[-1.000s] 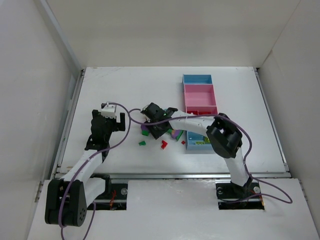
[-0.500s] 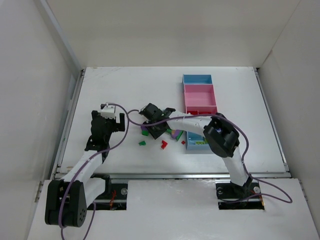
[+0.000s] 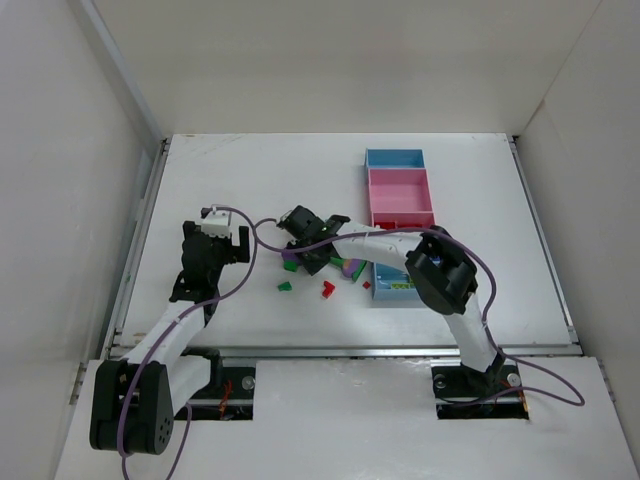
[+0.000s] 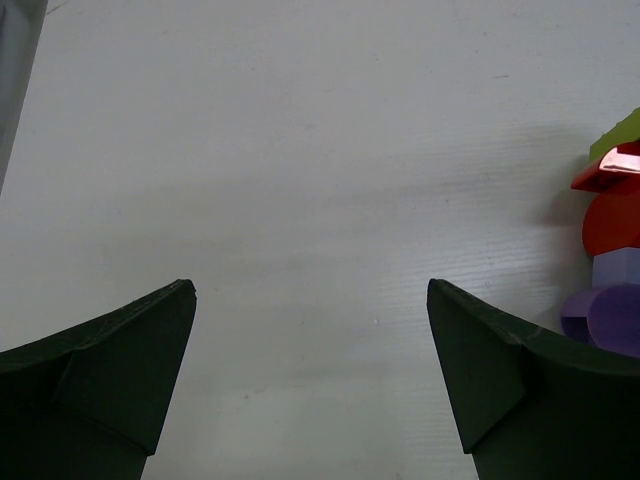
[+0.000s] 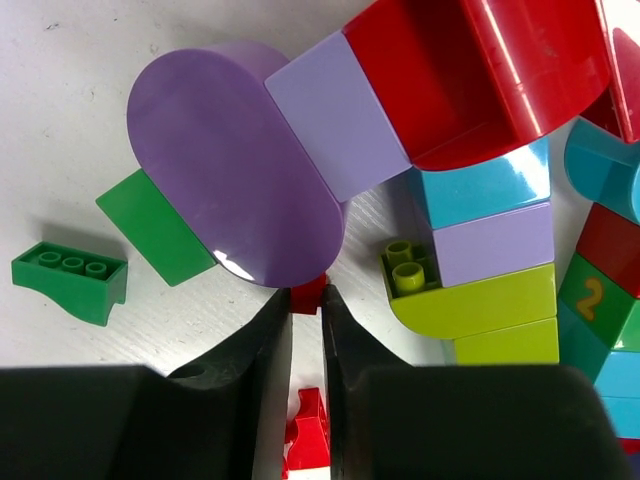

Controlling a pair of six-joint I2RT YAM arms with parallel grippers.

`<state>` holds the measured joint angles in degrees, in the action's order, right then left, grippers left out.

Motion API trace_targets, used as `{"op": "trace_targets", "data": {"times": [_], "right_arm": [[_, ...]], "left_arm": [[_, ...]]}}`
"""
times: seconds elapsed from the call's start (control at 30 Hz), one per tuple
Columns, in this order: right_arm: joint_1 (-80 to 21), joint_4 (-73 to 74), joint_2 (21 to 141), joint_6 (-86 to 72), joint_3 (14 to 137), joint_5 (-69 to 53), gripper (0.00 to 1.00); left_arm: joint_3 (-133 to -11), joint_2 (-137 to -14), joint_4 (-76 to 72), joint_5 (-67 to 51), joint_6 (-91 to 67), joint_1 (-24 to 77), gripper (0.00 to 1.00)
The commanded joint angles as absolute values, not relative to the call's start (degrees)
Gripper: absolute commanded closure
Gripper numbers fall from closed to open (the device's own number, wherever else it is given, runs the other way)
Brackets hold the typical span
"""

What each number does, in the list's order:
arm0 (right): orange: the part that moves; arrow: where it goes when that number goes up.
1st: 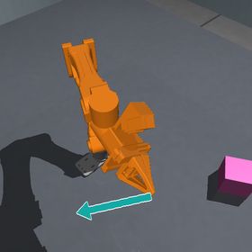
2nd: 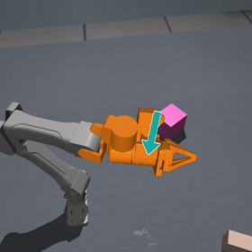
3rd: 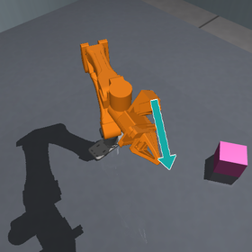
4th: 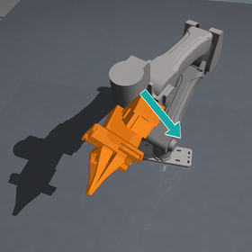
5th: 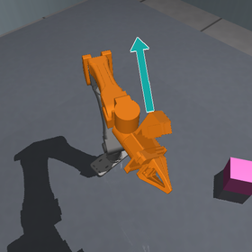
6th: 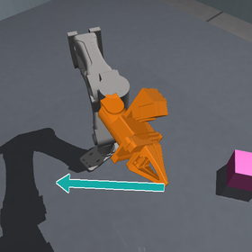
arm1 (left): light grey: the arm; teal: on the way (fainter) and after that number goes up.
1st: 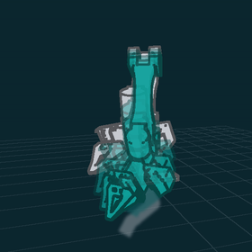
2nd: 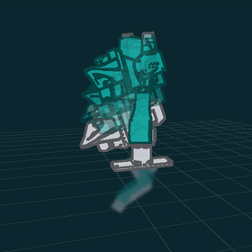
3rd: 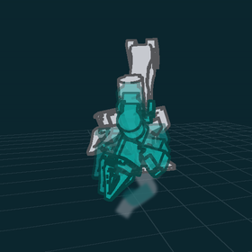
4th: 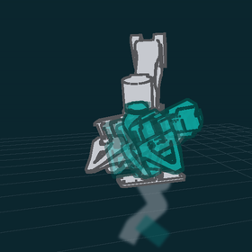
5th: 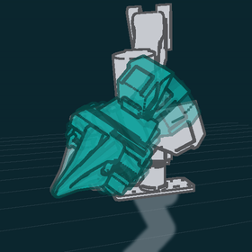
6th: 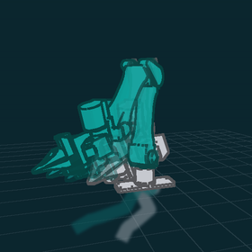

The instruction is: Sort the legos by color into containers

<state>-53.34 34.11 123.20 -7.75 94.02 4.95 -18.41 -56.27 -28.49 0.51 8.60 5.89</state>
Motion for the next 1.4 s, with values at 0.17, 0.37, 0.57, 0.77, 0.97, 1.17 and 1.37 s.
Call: {"op": "trace_targets", "data": {"times": [0.17, 0.37, 0.57, 0.77, 0.97, 1.17, 1.37], "right_arm": [[-54.2, 28.3, 116.9, -4.7, 88.4, 4.7, 1.0], [-52.8, 25.2, 105.0, -3.1, 81.8, 7.2, 1.0], [-40.5, 26.9, 98.8, -4.2, 77.5, 9.0, 1.0], [-30.2, 28.2, 97.4, -4.2, 75.7, 10.3, 1.0], [-25.2, 27.6, 99.0, -4.7, 73.9, 9.1, 1.0], [-25.2, 28.1, 99.5, -4.2, 74.4, 9.1, 0.45], [-26.0, 29.2, 95.7, -2.5, 75.1, 9.0, 0.23]], "left_arm": [[-18.2, -54.8, -31.3, -0.1, 9.7, 6.0, 0.0], [-17.7, -54.8, -31.3, -0.1, 9.7, 6.0, 0.0], [-17.7, -54.8, -31.8, -0.1, 9.7, 6.0, 0.0], [-17.1, -54.2, -31.8, 0.5, 9.7, 6.0, 0.0], [-17.1, -54.2, -31.8, 0.5, 9.7, 6.0, 0.0], [-17.1, -54.2, -31.8, 0.5, 9.7, 6.0, 0.0], [-17.1, -54.2, -31.8, 0.5, 9.7, 6.0, 0.0]]}}
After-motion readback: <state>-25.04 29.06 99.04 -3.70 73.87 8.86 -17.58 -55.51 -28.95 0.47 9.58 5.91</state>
